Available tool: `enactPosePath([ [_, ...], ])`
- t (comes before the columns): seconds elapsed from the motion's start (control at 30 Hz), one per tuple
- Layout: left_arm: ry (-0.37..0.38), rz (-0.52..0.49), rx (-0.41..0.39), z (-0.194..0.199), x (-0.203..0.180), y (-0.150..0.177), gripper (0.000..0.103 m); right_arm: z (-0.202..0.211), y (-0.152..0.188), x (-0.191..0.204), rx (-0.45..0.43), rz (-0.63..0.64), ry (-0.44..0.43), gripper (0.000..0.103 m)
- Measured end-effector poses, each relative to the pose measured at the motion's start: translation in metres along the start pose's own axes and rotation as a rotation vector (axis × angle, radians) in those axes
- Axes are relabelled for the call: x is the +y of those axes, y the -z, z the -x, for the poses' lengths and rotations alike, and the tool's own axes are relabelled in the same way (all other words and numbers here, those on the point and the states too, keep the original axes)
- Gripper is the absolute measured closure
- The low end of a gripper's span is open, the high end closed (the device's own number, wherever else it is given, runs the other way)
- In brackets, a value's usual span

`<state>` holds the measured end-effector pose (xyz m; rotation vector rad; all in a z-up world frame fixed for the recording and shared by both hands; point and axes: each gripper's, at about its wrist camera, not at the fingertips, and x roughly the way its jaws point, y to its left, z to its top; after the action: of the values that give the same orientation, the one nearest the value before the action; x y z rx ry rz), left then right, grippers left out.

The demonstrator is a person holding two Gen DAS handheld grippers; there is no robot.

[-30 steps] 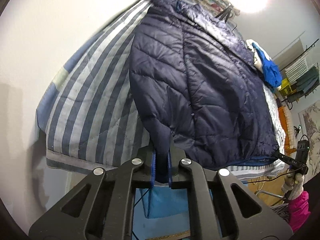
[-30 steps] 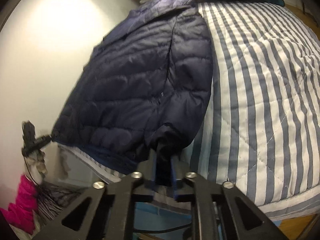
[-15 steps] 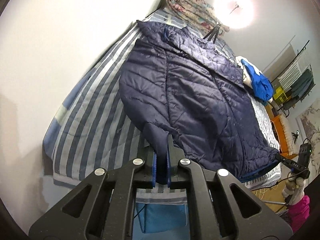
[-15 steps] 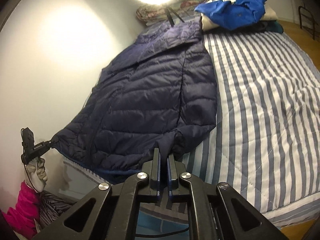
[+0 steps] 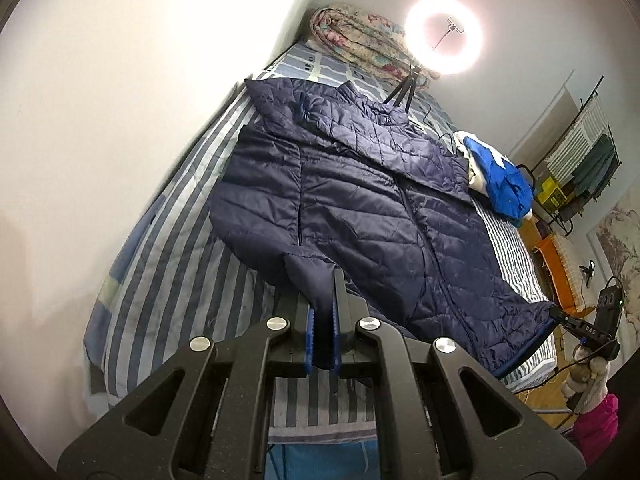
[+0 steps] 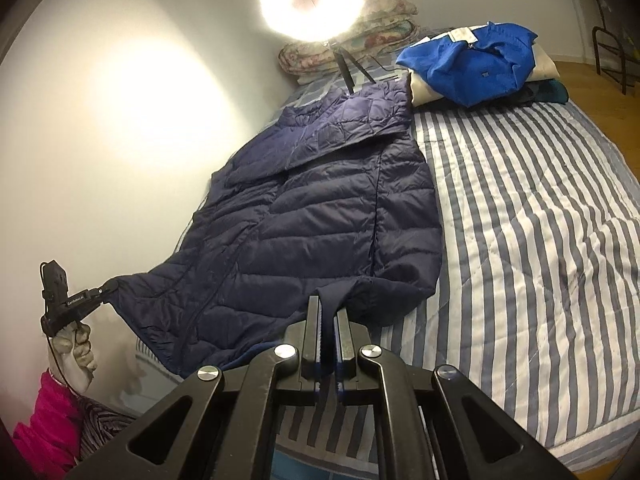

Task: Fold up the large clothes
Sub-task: 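Lift the hem with both grippers and fold it toward the collar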

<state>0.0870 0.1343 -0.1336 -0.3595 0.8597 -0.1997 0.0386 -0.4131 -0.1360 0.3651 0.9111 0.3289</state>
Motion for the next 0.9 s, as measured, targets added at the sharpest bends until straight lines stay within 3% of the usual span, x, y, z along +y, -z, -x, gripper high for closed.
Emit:
enactPosePath([
  [0.23, -0.012, 0.000, -0.031, 0.004, -0.005, -0.028, 0.099, 0.008, -0.025, 0.002, -0.052, -0.010, 0.004, 0.101],
  [0.47, -0.009, -0.013, -0.078, 0.003, -0.019, -0.080, 0.099, 0.010, -0.069, 0.009, -0.106, 0.003, 0.038, 0.101],
  [0.7, -0.013, -0.037, -0.130, -0.021, -0.031, -0.132, 0.099, -0.011, -0.128, 0.001, -0.145, -0.020, 0.097, 0.101],
  [0.9, -0.054, -0.081, -0.152, -0.068, -0.036, -0.183, 0.099, -0.048, -0.185, 0.000, -0.165, 0.007, 0.163, 0.101],
])
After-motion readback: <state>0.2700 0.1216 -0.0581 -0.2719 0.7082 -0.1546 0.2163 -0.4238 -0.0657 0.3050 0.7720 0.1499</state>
